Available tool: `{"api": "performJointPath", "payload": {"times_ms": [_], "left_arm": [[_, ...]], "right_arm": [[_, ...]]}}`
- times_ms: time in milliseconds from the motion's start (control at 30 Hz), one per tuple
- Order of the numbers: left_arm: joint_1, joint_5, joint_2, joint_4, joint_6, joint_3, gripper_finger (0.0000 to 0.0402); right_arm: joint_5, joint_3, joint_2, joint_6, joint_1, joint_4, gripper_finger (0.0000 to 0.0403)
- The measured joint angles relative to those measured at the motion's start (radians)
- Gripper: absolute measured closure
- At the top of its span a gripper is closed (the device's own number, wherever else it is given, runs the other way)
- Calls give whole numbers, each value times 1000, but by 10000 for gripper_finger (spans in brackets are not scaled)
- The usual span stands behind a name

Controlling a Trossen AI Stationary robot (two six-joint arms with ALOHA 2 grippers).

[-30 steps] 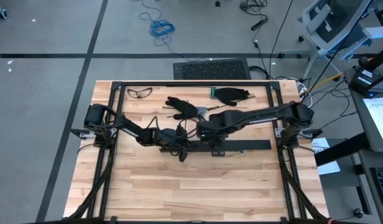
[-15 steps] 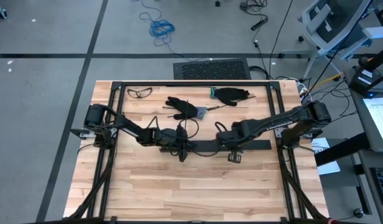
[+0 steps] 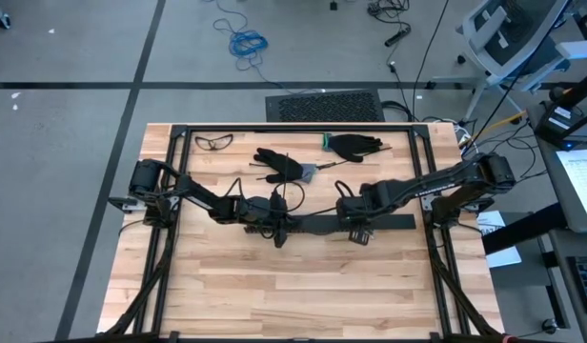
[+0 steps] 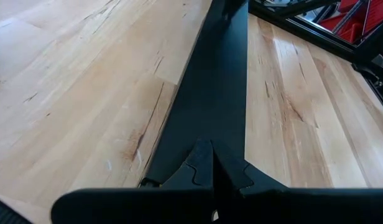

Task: Ziptie cables
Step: Insert the black cover of the black cable duct

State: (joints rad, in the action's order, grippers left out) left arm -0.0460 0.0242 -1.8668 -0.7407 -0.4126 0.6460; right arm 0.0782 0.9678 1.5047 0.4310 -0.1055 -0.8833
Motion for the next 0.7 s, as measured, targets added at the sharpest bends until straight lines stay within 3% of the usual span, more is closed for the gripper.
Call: {"api": "performJointPath", "payload": {"times_ms": [467,700], "left_arm": [[0,0,0,-1,1,0,401],[2,-36,2,-50,1,-2,401]], "right_arm": [[-3,10,-42,24,2,46,403],[145,48,-85,30,28,51,403]]}}
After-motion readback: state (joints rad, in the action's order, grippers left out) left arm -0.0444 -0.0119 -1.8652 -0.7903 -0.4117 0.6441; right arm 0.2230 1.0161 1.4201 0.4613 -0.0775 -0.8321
